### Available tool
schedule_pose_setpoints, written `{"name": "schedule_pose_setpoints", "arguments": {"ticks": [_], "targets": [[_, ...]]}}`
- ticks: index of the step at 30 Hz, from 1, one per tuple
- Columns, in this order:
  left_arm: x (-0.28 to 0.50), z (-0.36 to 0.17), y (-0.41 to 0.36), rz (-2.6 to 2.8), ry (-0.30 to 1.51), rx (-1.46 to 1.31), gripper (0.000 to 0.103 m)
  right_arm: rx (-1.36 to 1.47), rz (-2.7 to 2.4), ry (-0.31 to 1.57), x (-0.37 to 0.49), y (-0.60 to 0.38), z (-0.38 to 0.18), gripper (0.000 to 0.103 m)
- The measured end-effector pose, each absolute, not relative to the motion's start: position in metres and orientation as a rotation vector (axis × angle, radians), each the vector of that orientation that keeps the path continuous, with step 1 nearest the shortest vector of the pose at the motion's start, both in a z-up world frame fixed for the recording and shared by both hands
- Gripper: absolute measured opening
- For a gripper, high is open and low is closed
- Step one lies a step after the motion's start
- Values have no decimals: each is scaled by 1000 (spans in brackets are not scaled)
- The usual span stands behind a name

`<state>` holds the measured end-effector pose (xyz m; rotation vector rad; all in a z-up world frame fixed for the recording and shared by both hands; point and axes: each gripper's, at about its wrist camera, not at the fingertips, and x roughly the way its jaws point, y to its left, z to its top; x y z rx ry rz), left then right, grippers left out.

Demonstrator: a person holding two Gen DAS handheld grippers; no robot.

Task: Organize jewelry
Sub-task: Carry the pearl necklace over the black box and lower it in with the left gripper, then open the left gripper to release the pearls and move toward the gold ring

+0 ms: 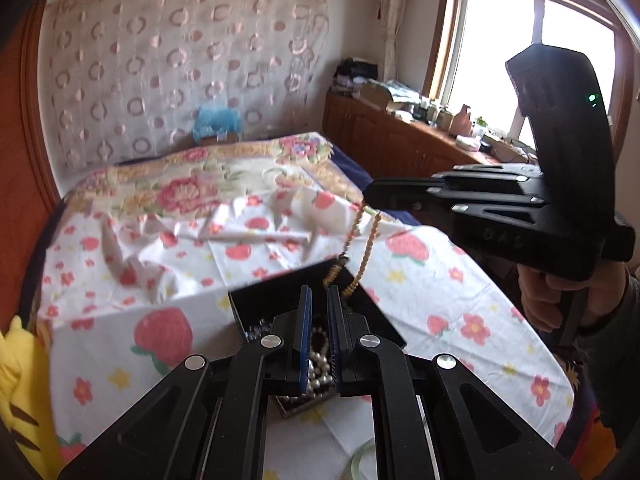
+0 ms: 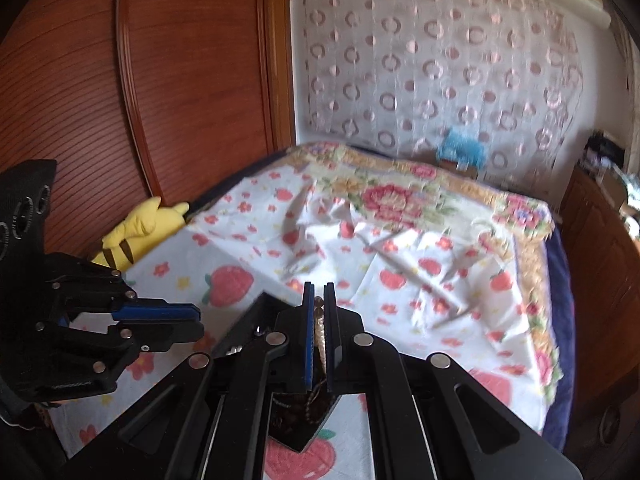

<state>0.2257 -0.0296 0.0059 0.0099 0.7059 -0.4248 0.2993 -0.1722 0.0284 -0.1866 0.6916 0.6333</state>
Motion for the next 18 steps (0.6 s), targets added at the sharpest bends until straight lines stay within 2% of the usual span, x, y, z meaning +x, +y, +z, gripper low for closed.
{"name": "schedule_pose_setpoints", "arguments": {"ticks": [4, 11, 13, 18], "targets": [[226, -13, -28, -409, 746, 1, 7, -160, 640, 737, 299, -171, 4, 5], [219, -26, -13, -369, 764, -20, 7, -122, 665, 749, 294, -172, -5, 6], [217, -31, -9, -356, 781, -31, 7, -122, 662, 753, 290, -173, -8, 11], [207, -43, -1, -324, 808, -9, 7, -137, 648, 755, 269, -177, -18, 12]]}}
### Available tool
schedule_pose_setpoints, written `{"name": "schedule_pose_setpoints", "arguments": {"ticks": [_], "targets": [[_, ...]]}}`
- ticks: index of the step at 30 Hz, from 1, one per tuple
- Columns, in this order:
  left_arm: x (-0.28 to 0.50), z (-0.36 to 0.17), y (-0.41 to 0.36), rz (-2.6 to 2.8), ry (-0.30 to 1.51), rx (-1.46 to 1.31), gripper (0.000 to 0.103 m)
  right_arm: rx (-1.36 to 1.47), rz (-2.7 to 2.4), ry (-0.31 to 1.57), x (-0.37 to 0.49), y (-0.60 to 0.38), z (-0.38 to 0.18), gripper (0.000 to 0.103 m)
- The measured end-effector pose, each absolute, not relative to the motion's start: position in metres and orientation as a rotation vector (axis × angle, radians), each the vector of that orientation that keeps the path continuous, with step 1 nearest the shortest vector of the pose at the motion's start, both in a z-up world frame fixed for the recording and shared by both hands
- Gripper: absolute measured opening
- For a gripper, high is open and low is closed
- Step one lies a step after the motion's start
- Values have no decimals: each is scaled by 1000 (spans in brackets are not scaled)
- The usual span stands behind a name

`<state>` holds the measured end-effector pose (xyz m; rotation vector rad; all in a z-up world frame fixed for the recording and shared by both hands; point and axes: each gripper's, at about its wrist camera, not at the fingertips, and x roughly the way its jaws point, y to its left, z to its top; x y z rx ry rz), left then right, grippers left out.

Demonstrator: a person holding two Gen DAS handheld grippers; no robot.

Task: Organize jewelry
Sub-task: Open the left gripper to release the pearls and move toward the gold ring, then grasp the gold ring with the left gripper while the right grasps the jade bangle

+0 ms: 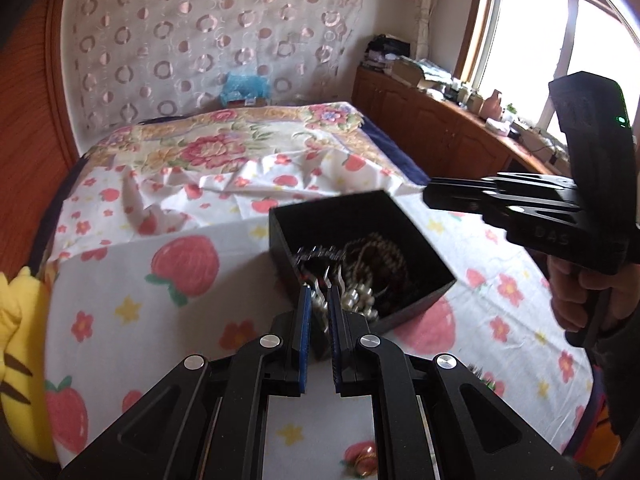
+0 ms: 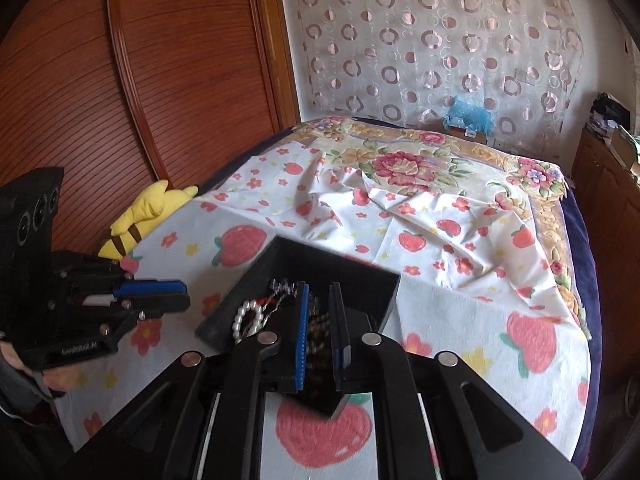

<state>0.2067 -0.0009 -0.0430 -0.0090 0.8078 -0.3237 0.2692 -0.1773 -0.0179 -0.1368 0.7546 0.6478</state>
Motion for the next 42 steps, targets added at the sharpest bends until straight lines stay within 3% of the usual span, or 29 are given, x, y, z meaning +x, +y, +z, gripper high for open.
{"name": "schedule_pose_setpoints", "arguments": {"ticks": [15, 17, 19, 26, 31, 39, 42], "targets": [[166, -90, 5, -300, 931, 9, 9, -188, 646, 857, 190, -178, -82, 12], [161, -93, 4, -298, 941, 16, 15, -198, 645, 853, 184, -177, -85, 20], [155, -95, 3, -300, 942, 18, 21, -197, 655, 851, 177, -176, -87, 35], [130, -100, -7, -340, 946, 25, 23, -221, 642, 860, 164, -178, -92, 35], [123, -107, -19, -365, 964, 37, 23, -233, 633, 864, 159, -180, -96, 48], [122, -114, -27, -366, 960, 77, 27, -248, 640, 871, 147, -177, -104, 50], [121, -114, -32, -358, 949, 107, 27, -243, 644, 868, 145, -177, -104, 56]]}}
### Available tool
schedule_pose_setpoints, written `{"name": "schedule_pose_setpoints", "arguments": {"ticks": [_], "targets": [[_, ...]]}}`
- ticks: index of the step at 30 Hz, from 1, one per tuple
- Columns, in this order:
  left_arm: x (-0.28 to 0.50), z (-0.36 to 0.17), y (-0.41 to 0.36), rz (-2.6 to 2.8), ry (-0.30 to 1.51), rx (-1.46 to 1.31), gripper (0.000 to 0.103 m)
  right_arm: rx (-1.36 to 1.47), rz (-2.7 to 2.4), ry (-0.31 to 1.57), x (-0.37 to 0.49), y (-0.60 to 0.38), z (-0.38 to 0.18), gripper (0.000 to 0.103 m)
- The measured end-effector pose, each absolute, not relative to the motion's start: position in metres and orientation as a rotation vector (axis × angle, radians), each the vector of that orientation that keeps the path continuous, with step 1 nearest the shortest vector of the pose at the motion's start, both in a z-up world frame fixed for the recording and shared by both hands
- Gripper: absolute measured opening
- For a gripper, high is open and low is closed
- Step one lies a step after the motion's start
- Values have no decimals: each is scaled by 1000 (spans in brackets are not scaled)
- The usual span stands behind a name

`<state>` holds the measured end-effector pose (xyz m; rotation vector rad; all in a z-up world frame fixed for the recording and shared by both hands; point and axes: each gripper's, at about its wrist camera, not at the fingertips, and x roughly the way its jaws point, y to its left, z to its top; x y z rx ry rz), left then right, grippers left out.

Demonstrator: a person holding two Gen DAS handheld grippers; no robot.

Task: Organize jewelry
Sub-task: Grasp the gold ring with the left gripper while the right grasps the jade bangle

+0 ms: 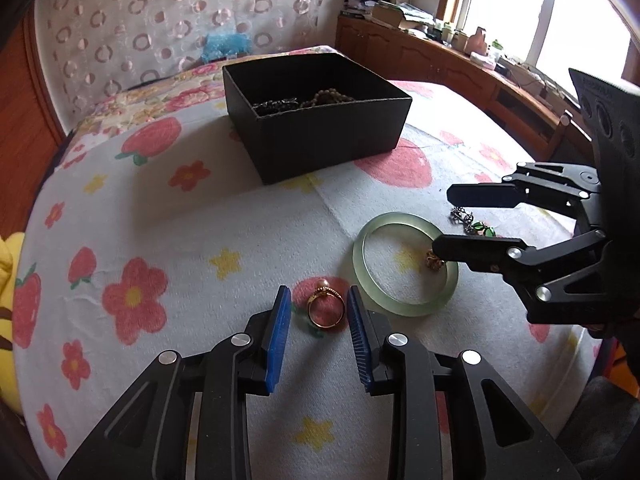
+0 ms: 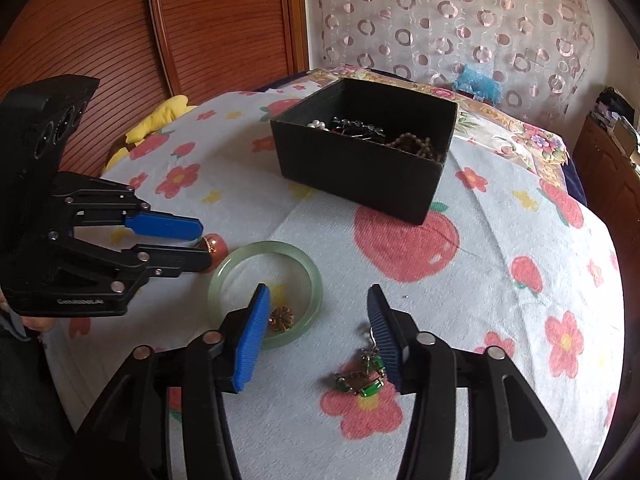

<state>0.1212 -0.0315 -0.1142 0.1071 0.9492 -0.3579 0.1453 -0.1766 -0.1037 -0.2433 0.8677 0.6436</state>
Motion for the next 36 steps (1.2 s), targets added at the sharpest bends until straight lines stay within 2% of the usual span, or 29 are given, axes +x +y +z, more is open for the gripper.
{"name": "schedule_pose_setpoints", "arguments": {"ticks": [4, 6, 17, 22, 30, 33, 36], "targets": [[119, -115, -33, -343, 935, 143, 19, -242, 654, 863, 142, -175, -103, 60], [120, -114, -31, -347, 937, 126, 18, -238, 662, 863, 141, -174, -103, 65], [122, -102, -6, -287, 906, 71, 18, -276, 711, 864, 136, -151, -107, 72], [122, -97, 4, -263, 889, 58, 18, -323, 703, 864, 135, -138, -110, 80], [123, -96, 12, -244, 884, 38, 18, -353, 677, 889, 139, -131, -119, 81], [124, -95, 12, -241, 879, 35, 18, -349, 679, 883, 140, -131, -119, 75], [126, -93, 11, -240, 873, 35, 18, -338, 684, 882, 141, -134, -119, 74]]}}
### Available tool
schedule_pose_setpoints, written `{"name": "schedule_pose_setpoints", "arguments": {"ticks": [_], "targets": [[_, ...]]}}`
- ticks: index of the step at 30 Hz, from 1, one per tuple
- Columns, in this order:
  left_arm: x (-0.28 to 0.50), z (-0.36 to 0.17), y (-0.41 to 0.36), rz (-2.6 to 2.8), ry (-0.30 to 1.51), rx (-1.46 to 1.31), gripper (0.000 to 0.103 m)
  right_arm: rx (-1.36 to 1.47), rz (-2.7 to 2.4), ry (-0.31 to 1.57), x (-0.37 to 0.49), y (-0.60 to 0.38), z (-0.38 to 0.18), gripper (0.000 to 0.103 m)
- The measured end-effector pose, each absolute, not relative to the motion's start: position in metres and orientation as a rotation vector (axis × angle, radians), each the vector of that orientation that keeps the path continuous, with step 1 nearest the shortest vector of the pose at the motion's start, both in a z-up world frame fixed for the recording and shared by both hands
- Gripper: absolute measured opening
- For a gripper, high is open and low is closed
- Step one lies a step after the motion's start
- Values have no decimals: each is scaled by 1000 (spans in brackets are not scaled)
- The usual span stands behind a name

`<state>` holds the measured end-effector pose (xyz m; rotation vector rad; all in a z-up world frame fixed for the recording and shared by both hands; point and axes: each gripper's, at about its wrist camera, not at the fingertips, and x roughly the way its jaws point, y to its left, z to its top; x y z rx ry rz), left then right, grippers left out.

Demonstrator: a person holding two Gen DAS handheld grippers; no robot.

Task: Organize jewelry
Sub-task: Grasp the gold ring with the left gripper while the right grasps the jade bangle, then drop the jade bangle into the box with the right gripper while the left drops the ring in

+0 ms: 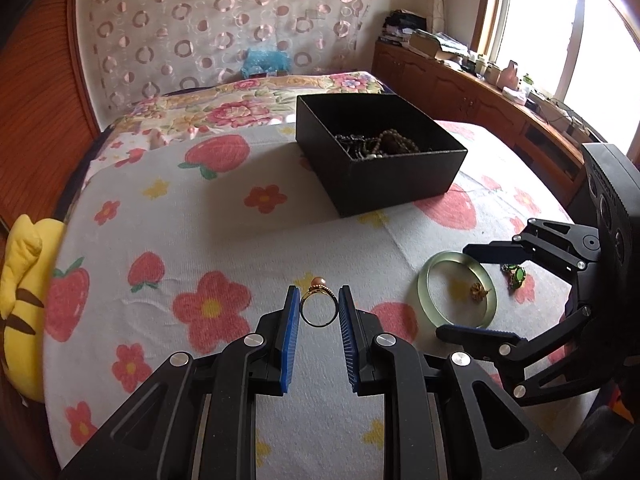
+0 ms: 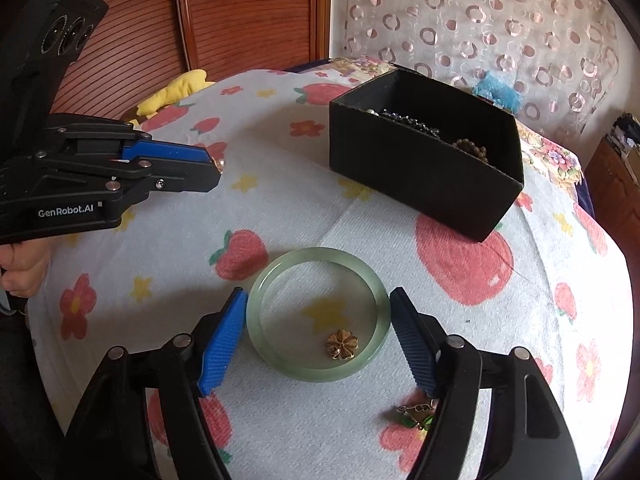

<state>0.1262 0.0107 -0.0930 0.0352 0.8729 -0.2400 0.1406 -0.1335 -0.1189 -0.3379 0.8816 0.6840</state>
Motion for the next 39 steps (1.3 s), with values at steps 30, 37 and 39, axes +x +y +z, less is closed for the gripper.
{"name": "schedule_pose_setpoints", "arguments": {"ticks": [30, 37, 39], "targets": [[168, -58, 0, -244, 790, 72, 19, -257, 630, 719, 235, -164, -50, 75], [182, -45, -4, -250, 745, 79, 19, -242, 624, 730, 261, -159, -54, 75], [187, -42, -5, -252, 735, 79, 19, -238, 621, 737, 266, -158, -57, 75]]}}
